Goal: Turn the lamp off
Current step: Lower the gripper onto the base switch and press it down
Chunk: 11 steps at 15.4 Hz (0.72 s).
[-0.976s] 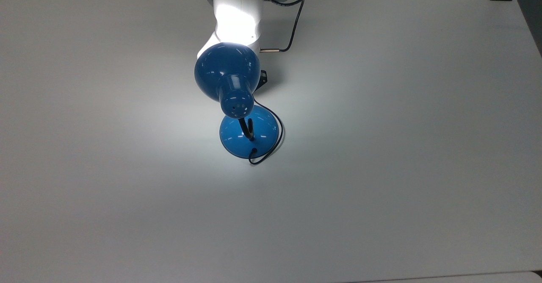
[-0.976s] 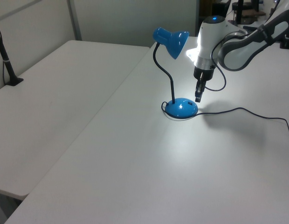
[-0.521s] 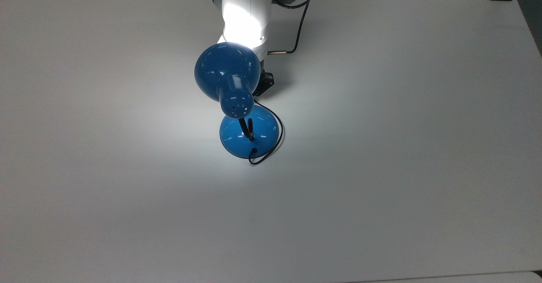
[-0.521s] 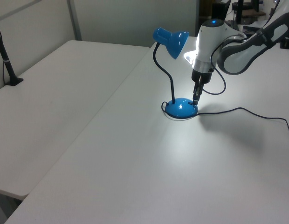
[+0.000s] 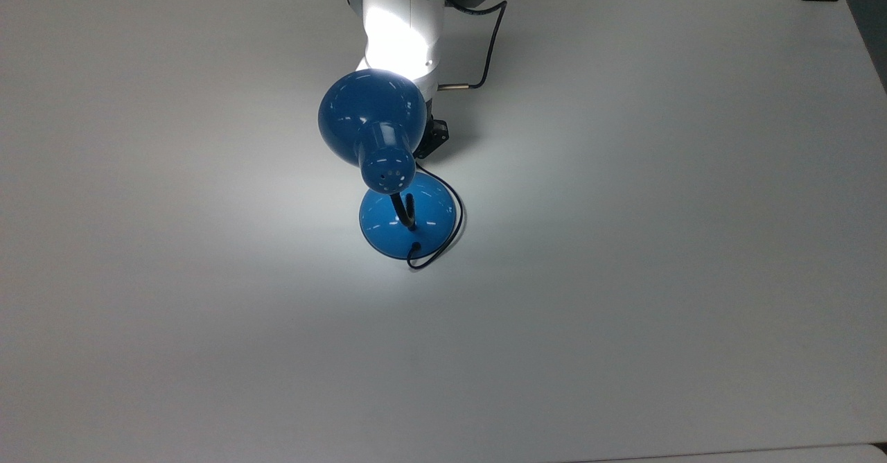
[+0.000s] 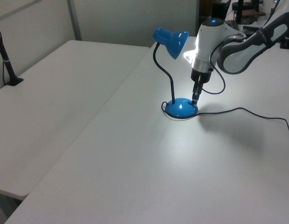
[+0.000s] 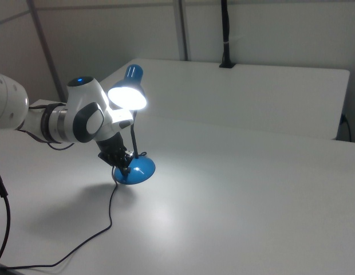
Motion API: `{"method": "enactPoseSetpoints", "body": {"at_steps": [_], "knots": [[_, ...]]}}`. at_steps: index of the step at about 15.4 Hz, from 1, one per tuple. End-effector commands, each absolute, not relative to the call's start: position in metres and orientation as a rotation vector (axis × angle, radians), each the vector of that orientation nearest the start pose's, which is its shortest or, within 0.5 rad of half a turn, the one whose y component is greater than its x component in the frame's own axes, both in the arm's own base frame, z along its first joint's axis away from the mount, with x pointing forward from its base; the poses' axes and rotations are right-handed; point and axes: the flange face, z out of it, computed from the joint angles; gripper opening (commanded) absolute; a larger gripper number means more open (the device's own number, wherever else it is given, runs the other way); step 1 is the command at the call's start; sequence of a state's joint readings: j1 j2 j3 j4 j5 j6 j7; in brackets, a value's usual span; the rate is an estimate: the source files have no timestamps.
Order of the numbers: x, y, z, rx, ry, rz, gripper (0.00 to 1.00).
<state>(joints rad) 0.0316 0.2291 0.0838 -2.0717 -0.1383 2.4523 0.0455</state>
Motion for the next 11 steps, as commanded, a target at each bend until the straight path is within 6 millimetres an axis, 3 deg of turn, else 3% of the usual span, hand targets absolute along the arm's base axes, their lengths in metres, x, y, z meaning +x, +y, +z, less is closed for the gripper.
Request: {"method": "enactPoseSetpoints", "body": {"at_steps": [1,6,11], "knots": [[0.602,0.07,0.324,-3.185,-0.307,-0.273,0.0],[0.605,0.07,0.316,-3.186,-0.308,-0.254,0.0],[0.601,0.069,0.331,-3.193,-0.301,-0.255,0.0]]}}
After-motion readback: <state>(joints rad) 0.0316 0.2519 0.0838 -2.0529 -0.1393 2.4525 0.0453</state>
